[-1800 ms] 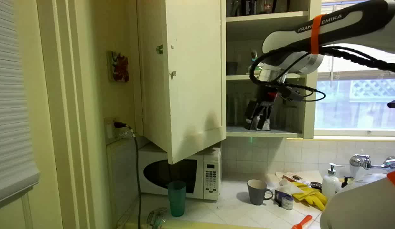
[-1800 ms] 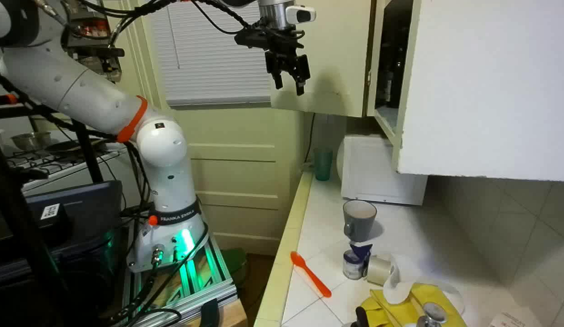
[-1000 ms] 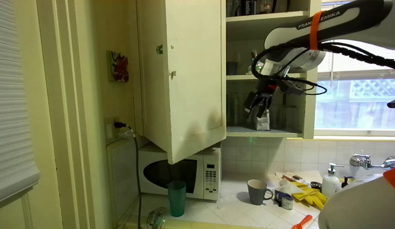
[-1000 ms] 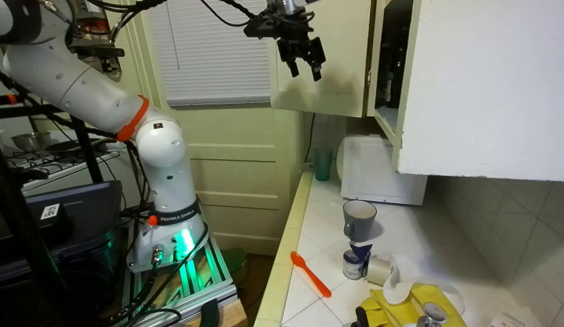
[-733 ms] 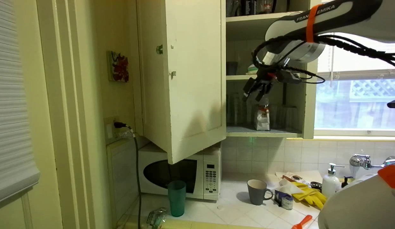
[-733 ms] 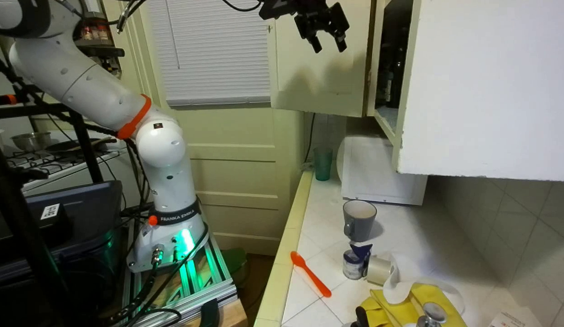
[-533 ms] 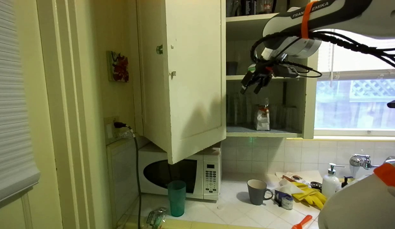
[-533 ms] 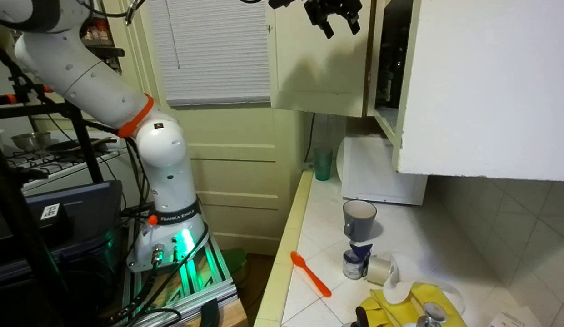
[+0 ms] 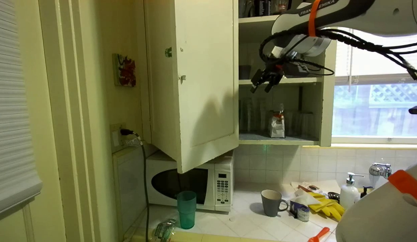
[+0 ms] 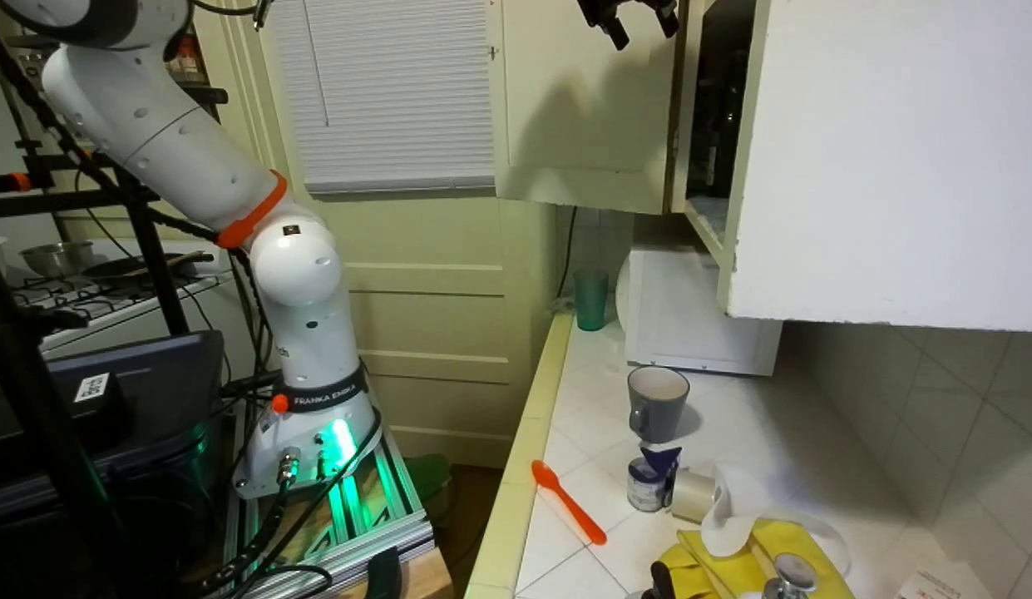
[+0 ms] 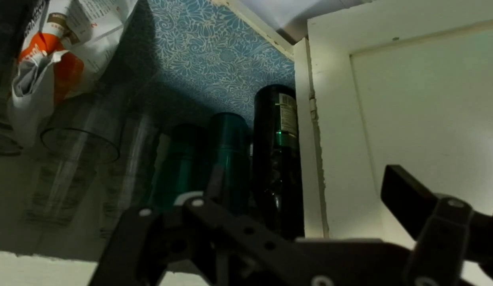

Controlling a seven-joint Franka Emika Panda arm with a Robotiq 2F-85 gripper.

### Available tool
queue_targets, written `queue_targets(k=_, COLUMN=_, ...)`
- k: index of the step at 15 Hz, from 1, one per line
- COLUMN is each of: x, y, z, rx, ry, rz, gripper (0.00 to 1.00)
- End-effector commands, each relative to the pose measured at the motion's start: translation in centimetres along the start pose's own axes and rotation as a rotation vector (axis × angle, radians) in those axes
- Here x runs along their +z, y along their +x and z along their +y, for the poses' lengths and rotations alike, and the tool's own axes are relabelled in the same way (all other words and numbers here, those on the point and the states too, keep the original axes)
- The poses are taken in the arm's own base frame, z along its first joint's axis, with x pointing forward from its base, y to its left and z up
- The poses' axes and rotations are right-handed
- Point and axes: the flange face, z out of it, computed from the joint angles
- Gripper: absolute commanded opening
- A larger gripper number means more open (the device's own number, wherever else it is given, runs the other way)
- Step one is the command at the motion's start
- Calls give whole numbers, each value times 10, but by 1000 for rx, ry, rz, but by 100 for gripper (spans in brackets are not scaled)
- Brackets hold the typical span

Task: Move the orange bag to the bottom shelf

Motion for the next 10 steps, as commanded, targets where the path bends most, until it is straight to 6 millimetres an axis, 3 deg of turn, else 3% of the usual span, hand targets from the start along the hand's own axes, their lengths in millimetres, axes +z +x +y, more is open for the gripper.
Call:
queue_targets(k=1, x=0, y=1, z=0, rx=0, ry=0, rz=-1, gripper=100)
queue_targets(k=10, x=-28, y=23, z=19, rx=133, ry=-15, rz=21, gripper=100)
